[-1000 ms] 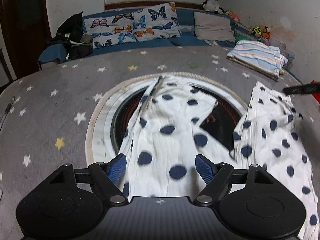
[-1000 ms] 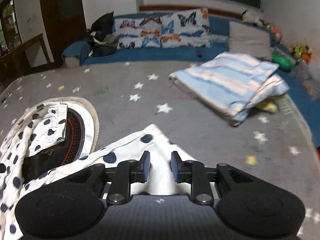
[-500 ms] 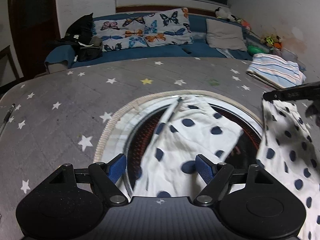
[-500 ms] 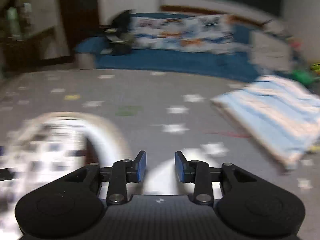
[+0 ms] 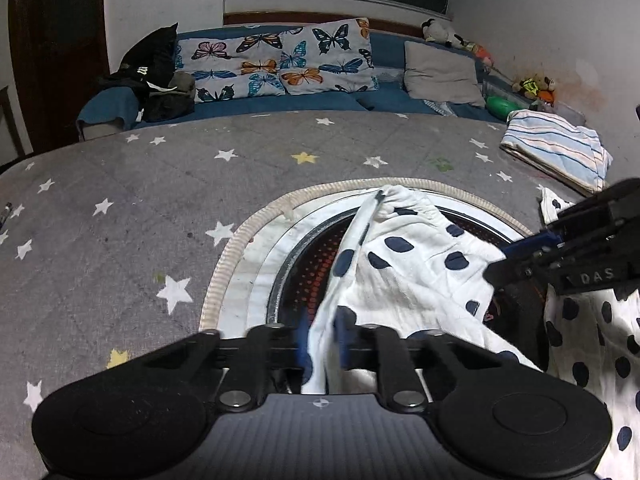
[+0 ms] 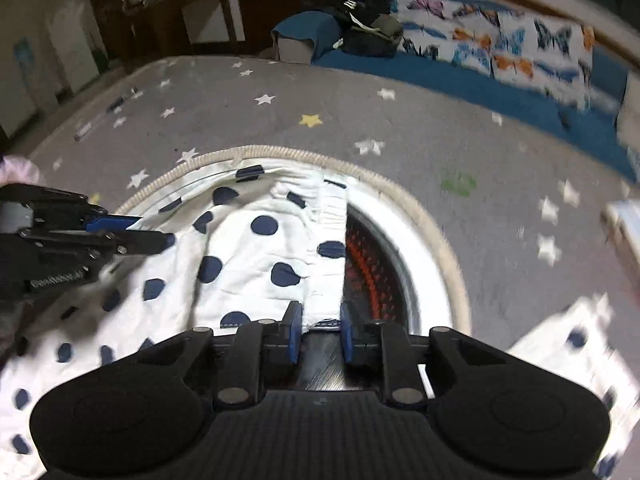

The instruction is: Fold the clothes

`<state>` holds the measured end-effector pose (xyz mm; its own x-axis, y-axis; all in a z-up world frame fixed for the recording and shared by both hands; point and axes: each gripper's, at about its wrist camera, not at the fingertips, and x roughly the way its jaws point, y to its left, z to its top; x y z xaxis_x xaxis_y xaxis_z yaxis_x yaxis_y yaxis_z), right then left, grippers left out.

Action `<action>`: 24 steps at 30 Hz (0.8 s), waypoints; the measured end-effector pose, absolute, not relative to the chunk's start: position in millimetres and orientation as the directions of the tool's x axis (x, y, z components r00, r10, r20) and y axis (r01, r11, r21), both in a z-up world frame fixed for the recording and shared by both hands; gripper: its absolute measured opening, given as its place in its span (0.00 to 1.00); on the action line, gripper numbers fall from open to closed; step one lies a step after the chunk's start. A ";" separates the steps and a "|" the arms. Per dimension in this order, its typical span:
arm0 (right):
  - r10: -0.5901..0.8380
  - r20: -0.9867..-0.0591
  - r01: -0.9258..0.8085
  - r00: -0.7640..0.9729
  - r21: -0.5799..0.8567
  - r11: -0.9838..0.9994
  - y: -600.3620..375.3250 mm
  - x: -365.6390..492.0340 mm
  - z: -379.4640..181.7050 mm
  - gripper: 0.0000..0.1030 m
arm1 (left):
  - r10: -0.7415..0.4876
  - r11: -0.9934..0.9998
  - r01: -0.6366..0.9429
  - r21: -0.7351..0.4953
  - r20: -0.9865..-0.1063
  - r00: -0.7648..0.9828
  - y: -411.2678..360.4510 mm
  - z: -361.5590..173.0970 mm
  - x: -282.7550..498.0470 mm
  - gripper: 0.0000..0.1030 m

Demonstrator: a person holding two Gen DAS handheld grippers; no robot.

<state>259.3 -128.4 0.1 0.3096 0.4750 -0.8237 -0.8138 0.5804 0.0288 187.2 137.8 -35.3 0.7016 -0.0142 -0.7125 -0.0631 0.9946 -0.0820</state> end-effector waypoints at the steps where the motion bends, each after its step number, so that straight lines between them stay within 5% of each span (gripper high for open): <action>1: 0.460 -0.819 -0.824 0.345 -0.029 0.566 -120.3 257.5 2.1 0.18 | -0.011 0.994 -0.068 -0.083 -0.708 0.706 139.8 -34.2 186.1 0.05; 4: 0.425 -0.787 -0.832 0.447 -0.191 0.521 -92.3 255.0 10.8 0.18 | 0.002 0.992 -0.086 -0.088 -0.688 0.726 147.5 -29.5 180.7 0.05; 15: 0.460 -0.685 -0.806 0.566 -0.341 0.483 32.9 284.8 4.4 0.19 | 0.107 0.958 -0.258 -0.128 -0.672 0.733 208.2 -23.5 170.4 0.05; 18: 0.453 -0.693 -0.805 0.561 -0.328 0.495 22.0 286.1 7.0 0.19 | 0.120 0.951 -0.280 -0.129 -0.681 0.722 220.0 -26.6 167.1 0.11; 22: 0.434 -0.730 -0.806 0.529 -0.272 0.525 -23.8 283.3 13.6 0.19 | 0.170 0.946 -0.311 -0.090 -0.679 0.715 223.0 -23.2 161.2 0.36; 24: 0.425 -0.747 -0.805 0.512 -0.244 0.540 -46.7 281.8 16.8 0.23 | 0.175 0.946 -0.311 -0.088 -0.669 0.722 222.0 -18.4 157.5 0.37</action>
